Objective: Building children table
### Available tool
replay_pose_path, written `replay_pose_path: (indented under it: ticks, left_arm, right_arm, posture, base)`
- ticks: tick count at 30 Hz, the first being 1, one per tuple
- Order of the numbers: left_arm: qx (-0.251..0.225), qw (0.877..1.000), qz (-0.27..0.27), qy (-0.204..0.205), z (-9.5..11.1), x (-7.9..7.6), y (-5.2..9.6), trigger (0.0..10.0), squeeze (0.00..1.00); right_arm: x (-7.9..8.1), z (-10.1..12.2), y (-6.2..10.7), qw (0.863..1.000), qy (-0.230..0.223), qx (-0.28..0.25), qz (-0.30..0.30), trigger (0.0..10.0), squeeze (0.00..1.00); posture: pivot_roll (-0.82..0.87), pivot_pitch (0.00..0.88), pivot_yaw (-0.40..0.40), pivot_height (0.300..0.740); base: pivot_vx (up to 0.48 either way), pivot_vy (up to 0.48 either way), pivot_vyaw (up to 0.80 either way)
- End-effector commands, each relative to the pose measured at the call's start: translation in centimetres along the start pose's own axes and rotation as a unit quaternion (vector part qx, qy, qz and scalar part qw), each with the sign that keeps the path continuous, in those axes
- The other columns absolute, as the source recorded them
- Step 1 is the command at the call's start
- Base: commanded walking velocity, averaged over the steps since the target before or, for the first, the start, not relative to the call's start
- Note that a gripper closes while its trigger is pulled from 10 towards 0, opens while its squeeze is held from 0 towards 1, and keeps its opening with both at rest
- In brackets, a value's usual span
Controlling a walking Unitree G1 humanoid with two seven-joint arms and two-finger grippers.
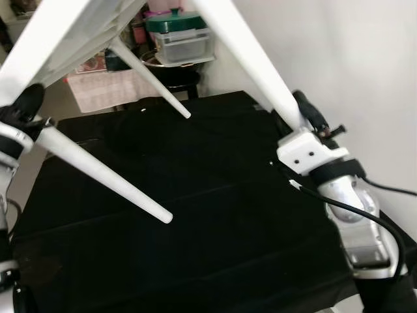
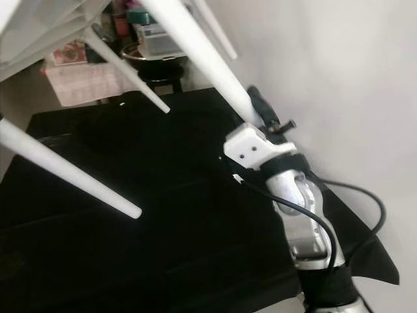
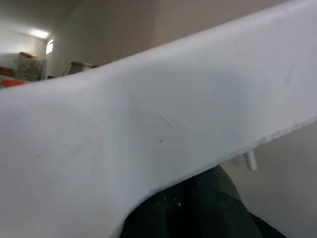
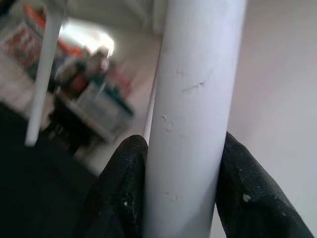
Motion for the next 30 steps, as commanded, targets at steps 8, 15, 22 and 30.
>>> replay_pose_path:
  ticks: [8,15,22,30]
  left_arm:
    - [-0.061,0.993,-0.102,-0.012,4.8,-5.3,-2.5,10.0,0.00]
    - [-0.011,0.987,-0.162,0.021,1.9,-8.4,-2.4,10.0,0.00]
    - [0.044,0.974,-0.218,0.040,-1.5,-11.4,-0.8,10.0,1.00]
    - [0.049,0.978,-0.203,0.006,-2.6,-11.3,1.1,10.0,1.00]
  right_arm:
    - [10.1,-11.0,5.7,0.921,-0.123,0.341,0.147,0.0,0.00]
    - [12.4,-10.9,5.5,0.901,-0.179,0.364,0.154,0.0,0.00]
    - [12.9,-10.5,5.4,0.884,-0.218,0.391,0.132,10.0,0.97]
    - [11.5,-9.1,4.8,0.902,-0.264,0.331,0.085,10.0,1.00]
  posture:
    - [-0.08,0.005,0.059,0.740]
    - [-0.08,0.013,0.059,0.740]
    - [-0.07,0.016,0.064,0.740]
    - [-0.08,0.014,0.071,0.740]
  base:
    - [0.000,0.000,0.00]
    - [0.000,0.000,0.00]
    - [0.000,0.000,0.00]
    - [0.000,0.000,0.00]
Point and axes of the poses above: a point about 5 cm out from each wrist's last joint towards the gripper, its own y axis pointing back from the gripper into the wrist, its own z axis along the axis of the wrist's last joint, x = y × z, the point moved 3 cm from there along -y, pointing out of the wrist towards the gripper, and after that the axes turned 3 degrees about -y, right-handed, at the moved point
